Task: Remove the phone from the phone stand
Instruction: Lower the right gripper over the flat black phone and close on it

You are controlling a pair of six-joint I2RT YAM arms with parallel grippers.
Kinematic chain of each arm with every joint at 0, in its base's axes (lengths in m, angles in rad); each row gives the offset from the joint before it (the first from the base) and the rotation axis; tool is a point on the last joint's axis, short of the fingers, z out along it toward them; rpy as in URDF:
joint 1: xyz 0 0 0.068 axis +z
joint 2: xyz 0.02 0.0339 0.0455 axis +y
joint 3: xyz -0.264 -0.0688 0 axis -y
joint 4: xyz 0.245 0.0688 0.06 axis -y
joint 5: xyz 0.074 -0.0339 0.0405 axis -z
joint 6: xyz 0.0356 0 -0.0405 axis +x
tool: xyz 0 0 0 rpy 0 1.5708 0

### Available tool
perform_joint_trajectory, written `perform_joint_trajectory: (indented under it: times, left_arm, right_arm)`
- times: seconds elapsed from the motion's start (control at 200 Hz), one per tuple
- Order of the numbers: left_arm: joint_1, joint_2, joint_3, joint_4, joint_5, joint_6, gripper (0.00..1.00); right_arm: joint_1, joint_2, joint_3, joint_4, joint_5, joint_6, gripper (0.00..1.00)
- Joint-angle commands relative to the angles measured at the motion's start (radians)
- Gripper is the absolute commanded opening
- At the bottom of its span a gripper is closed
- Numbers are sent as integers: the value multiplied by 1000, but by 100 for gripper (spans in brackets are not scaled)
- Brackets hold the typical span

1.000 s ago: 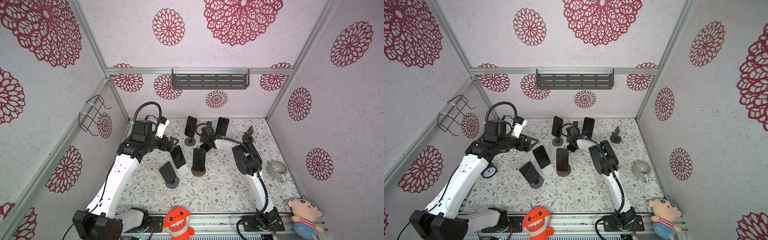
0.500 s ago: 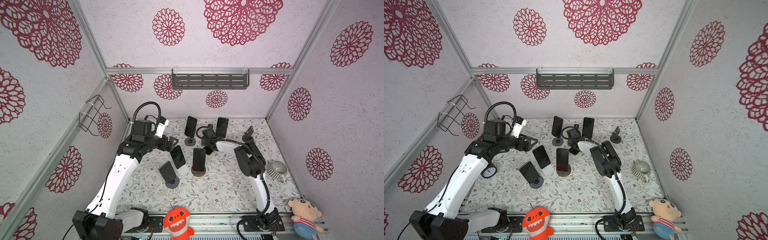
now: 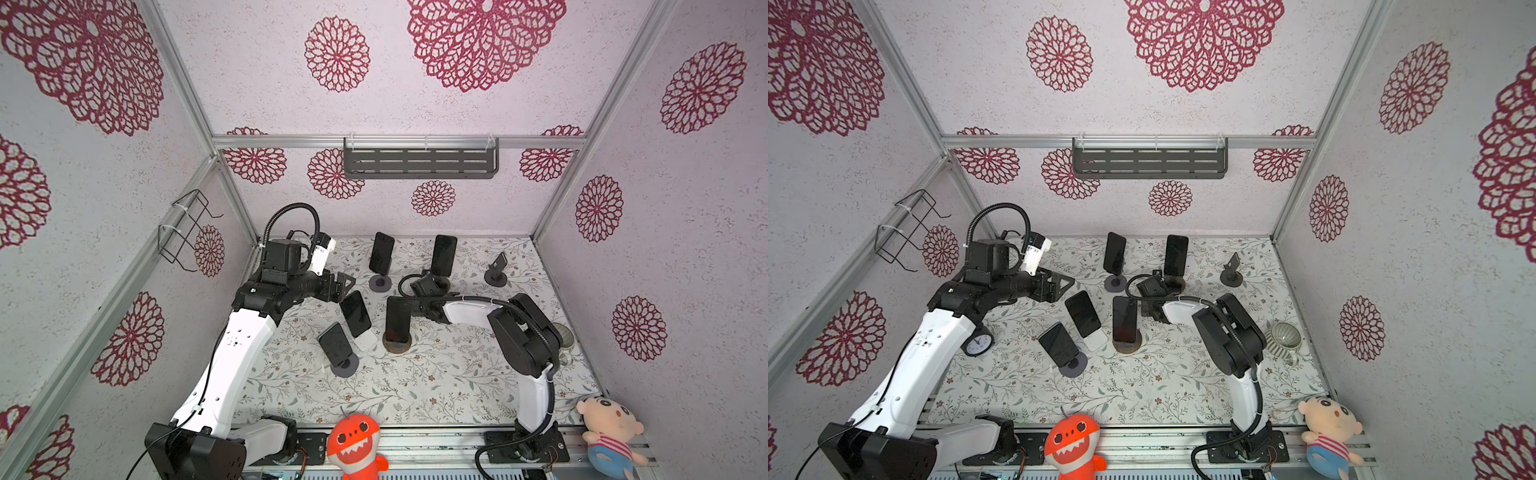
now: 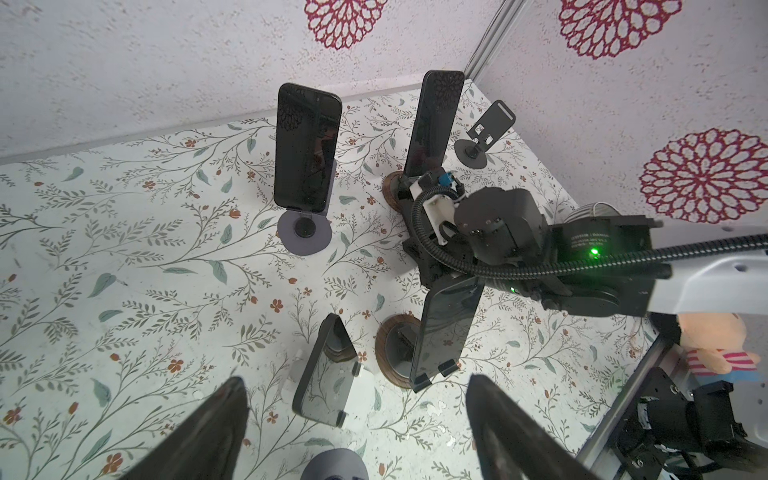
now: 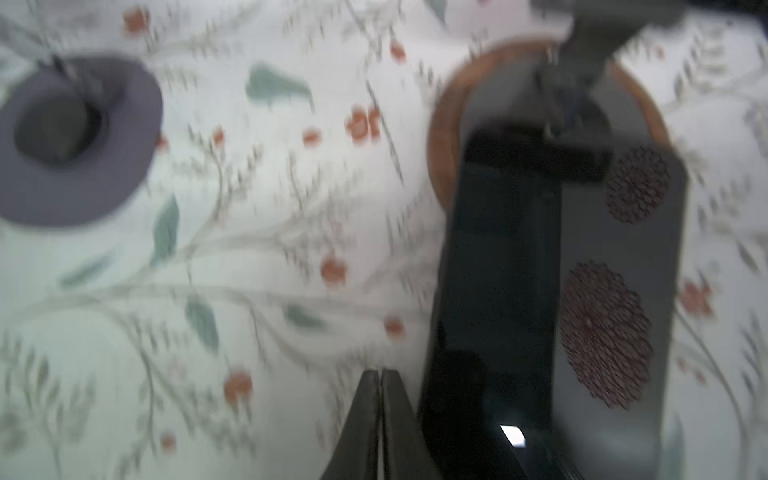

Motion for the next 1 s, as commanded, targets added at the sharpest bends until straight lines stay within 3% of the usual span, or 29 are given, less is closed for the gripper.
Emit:
perform_joint_trajectory:
  times: [0.0, 0.195, 0.31, 0.605, 0.991]
  left_arm:
    - [8, -16, -9, 13, 12, -2, 86]
    - [8, -18, -11, 15, 15, -5, 86]
    - [8, -18, -10, 13, 24, -8, 86]
    - [9, -31, -15, 10, 24, -2, 87]
    - [21, -29, -15, 12, 25, 0, 87]
  right_arm:
    - [10, -129, -35, -122, 38, 26, 22]
    - [3, -235, -37, -282, 124, 34, 73]
    - [-45, -213, -13, -322, 98, -36, 92]
    - [-186, -98, 90, -329, -87, -271, 98]
    - [-196, 28, 190, -303, -158, -275, 94]
